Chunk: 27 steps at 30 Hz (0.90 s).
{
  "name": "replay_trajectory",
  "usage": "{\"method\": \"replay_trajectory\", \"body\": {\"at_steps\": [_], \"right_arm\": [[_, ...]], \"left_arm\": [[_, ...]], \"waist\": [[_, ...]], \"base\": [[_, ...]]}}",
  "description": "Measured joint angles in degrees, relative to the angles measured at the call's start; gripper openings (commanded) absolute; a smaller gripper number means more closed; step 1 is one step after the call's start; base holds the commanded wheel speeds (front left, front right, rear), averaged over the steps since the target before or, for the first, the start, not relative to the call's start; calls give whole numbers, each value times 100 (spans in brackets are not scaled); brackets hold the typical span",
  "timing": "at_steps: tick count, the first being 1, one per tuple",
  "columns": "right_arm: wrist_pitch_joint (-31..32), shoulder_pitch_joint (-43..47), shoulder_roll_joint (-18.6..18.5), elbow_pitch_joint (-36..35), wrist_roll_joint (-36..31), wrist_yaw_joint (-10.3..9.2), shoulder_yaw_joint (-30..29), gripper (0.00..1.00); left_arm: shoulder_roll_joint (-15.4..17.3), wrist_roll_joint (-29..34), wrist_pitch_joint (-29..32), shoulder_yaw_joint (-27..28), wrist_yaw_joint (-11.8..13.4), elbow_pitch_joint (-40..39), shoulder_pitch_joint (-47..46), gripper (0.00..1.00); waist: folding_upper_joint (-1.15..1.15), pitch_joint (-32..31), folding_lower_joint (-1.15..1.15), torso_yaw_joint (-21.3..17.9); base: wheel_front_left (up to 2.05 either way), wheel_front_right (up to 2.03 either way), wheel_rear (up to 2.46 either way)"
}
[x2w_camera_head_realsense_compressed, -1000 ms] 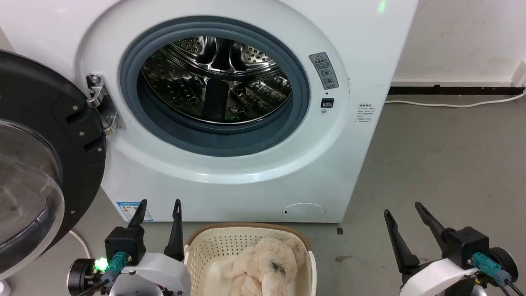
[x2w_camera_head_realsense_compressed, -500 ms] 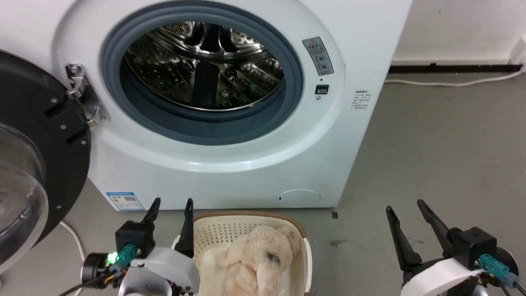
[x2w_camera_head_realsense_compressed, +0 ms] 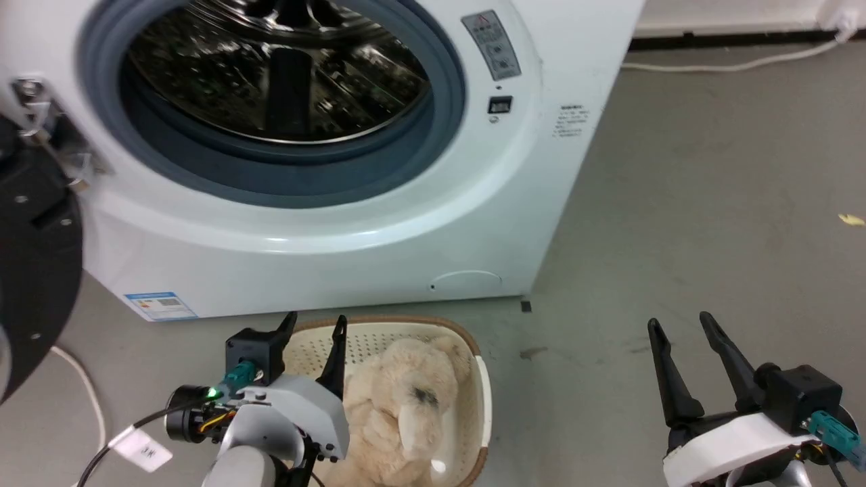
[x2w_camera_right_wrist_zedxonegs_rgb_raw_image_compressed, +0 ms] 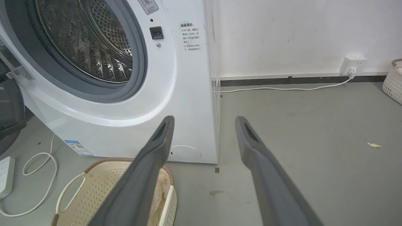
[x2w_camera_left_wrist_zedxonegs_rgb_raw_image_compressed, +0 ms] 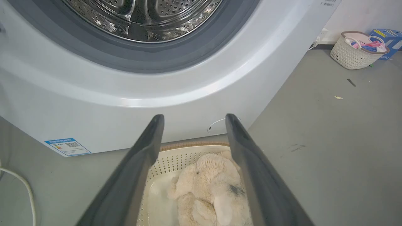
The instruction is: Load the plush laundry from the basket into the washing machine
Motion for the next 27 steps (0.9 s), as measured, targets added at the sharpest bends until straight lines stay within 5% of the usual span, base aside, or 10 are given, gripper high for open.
{"method": "replay_trajectory", "body": {"at_steps": [12,27], "right_arm": [[-149,-1,0,-11,417,0,63,100],[-327,5,1,-69,969,0,182,100]], "left_arm": [[59,-158,375,-286,48,658,-342,100],[321,-379,1325,-615,402,1105,-622,100]], "waist": [[0,537,0,-481],[0,1295,-1,-1096]], "base": [[0,0,0],[0,0,0]]}}
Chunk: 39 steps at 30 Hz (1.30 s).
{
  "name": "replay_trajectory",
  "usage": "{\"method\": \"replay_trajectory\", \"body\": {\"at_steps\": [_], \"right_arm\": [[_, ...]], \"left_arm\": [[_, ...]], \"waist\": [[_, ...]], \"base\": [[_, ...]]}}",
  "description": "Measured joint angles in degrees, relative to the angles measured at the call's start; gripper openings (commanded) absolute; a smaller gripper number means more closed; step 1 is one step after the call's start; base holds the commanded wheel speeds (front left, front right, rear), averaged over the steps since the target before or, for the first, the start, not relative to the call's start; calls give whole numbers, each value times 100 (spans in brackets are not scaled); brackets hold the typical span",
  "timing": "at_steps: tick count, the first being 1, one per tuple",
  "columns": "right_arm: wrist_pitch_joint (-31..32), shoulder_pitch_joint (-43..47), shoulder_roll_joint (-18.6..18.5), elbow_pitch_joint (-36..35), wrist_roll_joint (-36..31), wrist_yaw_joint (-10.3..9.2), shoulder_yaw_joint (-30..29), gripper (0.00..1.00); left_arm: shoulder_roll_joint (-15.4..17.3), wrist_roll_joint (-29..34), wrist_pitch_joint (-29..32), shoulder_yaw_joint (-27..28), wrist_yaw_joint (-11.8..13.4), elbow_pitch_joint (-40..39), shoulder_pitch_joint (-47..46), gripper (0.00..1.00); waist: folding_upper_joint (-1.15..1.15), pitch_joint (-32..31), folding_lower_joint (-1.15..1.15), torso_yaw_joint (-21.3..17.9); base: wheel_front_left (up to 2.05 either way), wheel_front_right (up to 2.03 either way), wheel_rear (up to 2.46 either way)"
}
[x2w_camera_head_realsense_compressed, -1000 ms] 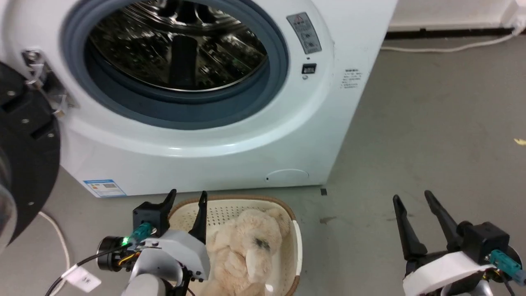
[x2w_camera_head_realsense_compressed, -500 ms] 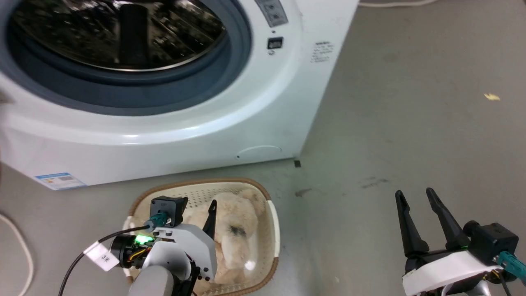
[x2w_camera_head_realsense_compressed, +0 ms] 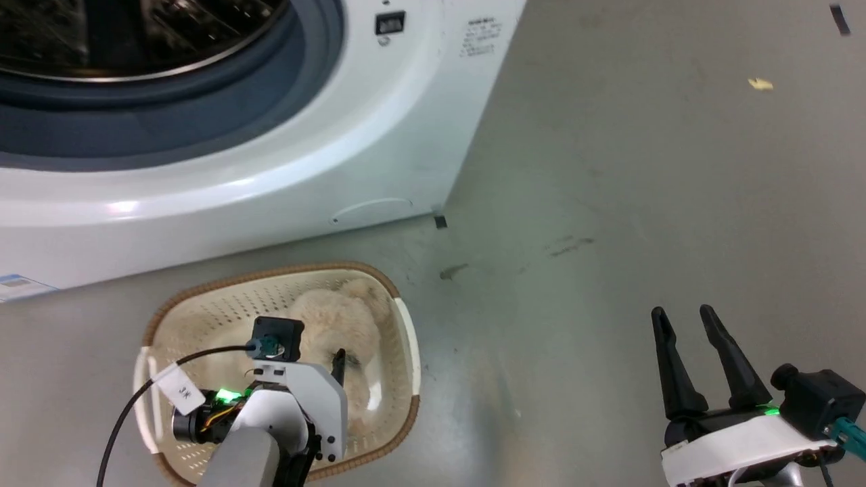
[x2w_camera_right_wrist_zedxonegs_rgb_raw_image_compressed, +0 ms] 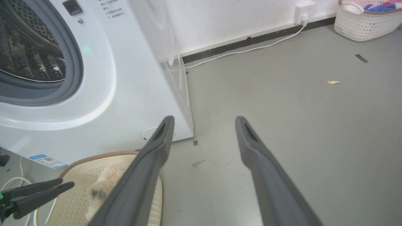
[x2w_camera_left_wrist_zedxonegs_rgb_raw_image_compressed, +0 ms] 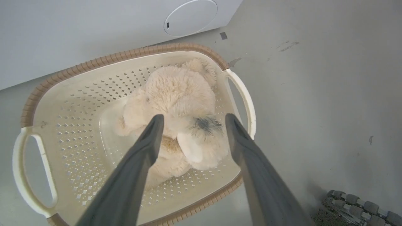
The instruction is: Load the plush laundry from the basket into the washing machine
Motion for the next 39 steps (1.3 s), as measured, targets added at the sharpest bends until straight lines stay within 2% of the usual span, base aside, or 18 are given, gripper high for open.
{"method": "replay_trajectory", "body": {"at_steps": [15,26,39], "right_arm": [[-177,139,-1,-145,439,0,52,100],[-310,259,-1,-331,710,0,179,100],[-481,376,-1,-526,1072,0,331,100]], "left_arm": [[285,-299,665,-285,234,34,-151,100],[538,-544,943,-354,520,19,-238,100],[1102,-608,664,-399,990,68,-510,100]], "waist": [[0,743,0,-330],[0,1248,0,-543],[0,1962,0,-778]], "base": [[9,9,9],[9,9,9],[3,3,3]]}}
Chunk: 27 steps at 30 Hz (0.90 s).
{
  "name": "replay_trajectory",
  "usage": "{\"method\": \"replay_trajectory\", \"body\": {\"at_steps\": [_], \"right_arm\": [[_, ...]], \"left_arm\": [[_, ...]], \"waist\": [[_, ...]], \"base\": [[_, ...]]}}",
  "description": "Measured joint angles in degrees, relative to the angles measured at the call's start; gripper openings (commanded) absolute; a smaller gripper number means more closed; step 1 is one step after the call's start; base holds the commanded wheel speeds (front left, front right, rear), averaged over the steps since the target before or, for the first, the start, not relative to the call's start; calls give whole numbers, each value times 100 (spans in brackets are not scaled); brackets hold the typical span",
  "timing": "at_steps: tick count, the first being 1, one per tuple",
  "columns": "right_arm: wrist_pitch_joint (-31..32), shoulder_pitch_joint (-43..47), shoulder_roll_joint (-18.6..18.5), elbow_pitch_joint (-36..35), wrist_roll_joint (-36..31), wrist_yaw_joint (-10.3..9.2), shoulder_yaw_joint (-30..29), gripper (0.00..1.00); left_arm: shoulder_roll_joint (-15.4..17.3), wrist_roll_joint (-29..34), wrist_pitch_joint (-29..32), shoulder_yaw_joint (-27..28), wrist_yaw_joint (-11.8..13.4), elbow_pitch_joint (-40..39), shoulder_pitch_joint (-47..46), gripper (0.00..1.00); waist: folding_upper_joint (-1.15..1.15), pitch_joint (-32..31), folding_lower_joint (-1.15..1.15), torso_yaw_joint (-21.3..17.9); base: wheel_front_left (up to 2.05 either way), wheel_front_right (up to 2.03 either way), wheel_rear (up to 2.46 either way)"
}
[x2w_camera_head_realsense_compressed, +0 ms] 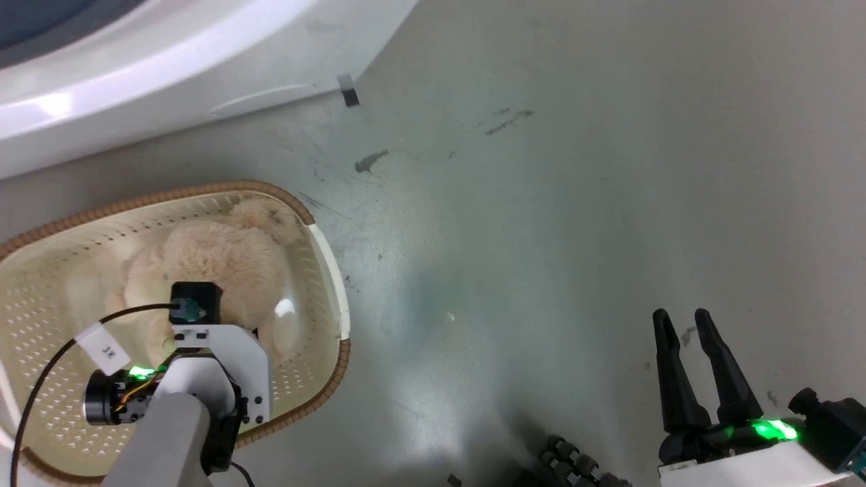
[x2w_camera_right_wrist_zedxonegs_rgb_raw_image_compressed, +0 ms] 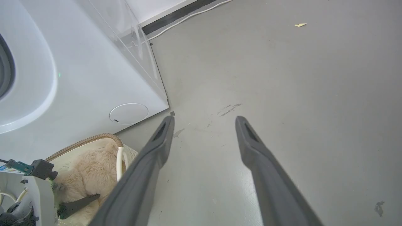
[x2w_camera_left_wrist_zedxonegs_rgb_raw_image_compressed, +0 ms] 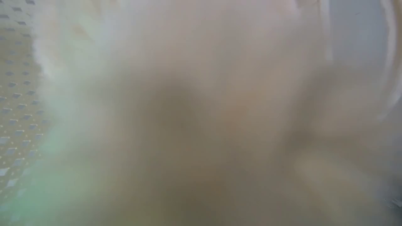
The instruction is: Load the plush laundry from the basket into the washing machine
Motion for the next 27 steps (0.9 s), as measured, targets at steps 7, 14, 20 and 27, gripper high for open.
{"method": "replay_trajectory", "body": {"at_steps": [7,14,20,27], "right_arm": [[-73,-6,0,-2,220,0,134,100],[-149,-103,0,41,399,0,271,100],[-192,-296,0,190,421,0,190,100],[-192,-483,0,545,275,0,-21,100]], "left_arm": [[104,-231,-91,-35,64,132,-68,11],[159,-530,-186,-113,-24,142,-128,0],[68,-668,-452,-244,-267,176,-216,0],[-199,-806,-768,-417,-606,361,-238,0]], "waist": [[0,294,0,-168],[0,507,0,-344],[0,390,0,-184],[0,-62,0,217]], "base": [[0,0,0],[0,0,0],[0,0,0],[0,0,0]]}}
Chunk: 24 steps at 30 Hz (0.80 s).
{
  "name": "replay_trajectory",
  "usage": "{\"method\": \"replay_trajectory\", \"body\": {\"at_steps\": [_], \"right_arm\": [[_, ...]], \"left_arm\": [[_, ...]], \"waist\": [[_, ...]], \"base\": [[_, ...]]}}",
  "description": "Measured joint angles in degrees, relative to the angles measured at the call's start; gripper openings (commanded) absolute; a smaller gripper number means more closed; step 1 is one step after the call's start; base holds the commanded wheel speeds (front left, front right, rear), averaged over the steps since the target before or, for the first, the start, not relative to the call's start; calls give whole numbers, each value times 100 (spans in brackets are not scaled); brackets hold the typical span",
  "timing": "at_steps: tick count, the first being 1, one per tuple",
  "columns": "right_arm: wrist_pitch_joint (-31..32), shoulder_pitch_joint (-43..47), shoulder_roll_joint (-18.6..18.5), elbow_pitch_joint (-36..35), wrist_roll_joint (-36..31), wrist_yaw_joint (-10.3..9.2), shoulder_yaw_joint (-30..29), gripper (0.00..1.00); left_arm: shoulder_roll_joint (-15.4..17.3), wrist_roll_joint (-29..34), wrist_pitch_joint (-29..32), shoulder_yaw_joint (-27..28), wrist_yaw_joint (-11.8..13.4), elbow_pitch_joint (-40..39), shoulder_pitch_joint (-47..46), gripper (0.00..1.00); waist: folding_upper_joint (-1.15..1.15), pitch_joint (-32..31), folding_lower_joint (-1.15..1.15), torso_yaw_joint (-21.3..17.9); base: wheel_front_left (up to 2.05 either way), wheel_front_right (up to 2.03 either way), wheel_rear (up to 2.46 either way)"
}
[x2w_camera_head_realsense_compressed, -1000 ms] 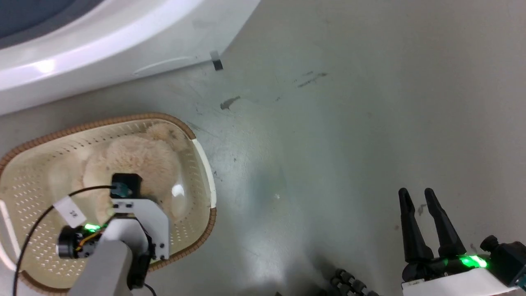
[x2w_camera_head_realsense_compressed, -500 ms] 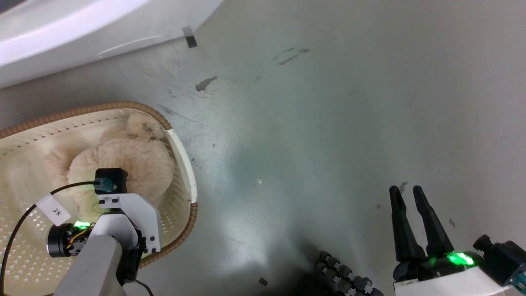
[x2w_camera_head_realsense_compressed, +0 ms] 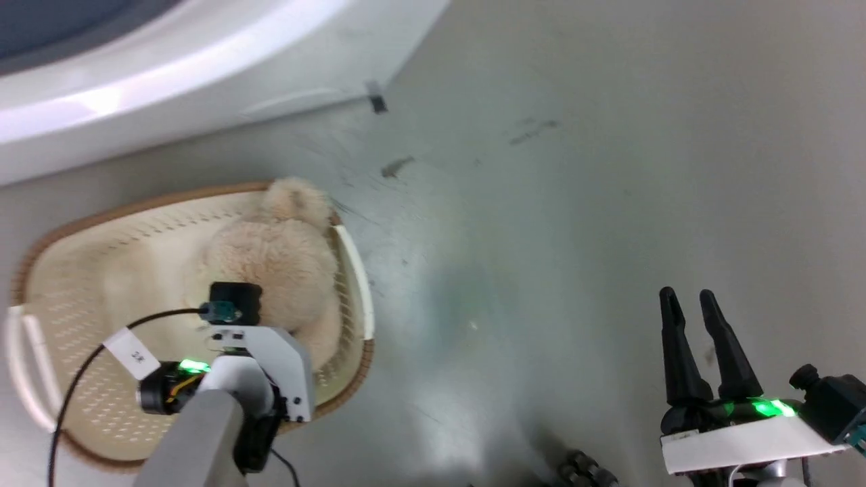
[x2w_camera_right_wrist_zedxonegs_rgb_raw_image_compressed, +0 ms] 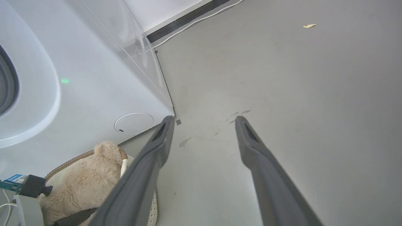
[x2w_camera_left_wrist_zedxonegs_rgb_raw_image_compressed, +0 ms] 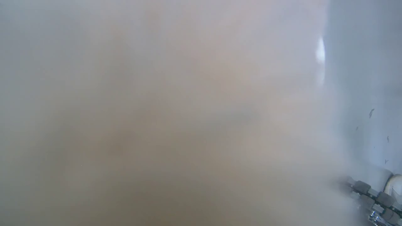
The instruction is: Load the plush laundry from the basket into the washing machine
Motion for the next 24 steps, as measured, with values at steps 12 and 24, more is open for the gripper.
{"method": "replay_trajectory", "body": {"at_steps": [12,24], "right_arm": [[0,-152,0,579,-592,0,-441,100],[0,121,0,898,-1093,0,-736,100]], "left_arm": [[-590,-281,-888,-218,-515,260,86,0],[-1037,-636,-1866,-156,-753,299,344,0]], "waist": [[0,-1219,-1,879],[0,-2273,-1,1951]], "base": [[0,0,0],[0,0,0]]}}
